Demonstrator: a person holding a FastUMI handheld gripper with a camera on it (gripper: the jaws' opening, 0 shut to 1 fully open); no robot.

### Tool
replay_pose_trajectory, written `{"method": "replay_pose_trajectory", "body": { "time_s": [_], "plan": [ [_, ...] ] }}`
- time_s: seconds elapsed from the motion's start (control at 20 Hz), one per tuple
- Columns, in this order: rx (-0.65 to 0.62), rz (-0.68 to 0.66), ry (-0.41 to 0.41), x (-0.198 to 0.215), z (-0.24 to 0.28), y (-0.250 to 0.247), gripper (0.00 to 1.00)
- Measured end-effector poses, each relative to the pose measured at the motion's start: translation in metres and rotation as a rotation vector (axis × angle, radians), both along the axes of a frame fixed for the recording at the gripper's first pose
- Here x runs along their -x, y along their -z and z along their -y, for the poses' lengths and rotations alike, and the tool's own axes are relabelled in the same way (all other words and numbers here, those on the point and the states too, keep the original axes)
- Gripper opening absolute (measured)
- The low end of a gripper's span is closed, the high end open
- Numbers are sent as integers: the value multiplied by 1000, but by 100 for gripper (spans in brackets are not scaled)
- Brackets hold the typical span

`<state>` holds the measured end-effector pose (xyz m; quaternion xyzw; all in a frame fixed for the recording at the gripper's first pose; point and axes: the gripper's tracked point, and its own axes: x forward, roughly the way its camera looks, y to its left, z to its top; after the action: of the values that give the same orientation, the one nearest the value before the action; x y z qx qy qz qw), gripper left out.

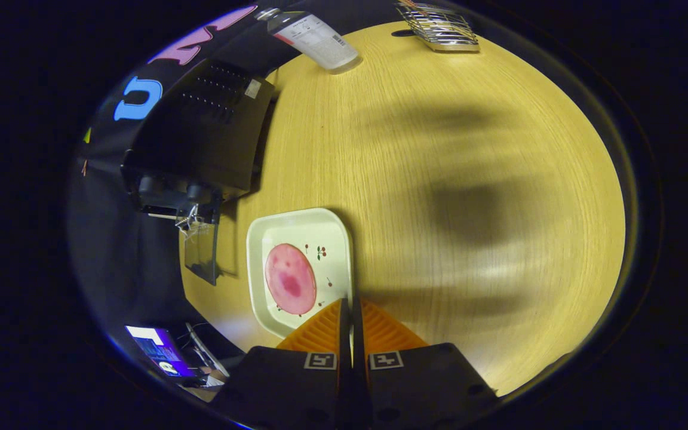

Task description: Open the toaster oven, put the food inside, and close the toaster oven door.

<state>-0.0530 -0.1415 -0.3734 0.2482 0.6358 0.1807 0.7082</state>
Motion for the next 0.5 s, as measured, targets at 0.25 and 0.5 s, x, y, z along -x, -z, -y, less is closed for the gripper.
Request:
{"method": "replay_pose_trajectory", "body": {
  "time_s": [0.25,0.5],
  "plan": [
    [-171,31,14,2,-21,-13,5],
    [-208,26,55,16,-23,-22,5]
  ]
}}
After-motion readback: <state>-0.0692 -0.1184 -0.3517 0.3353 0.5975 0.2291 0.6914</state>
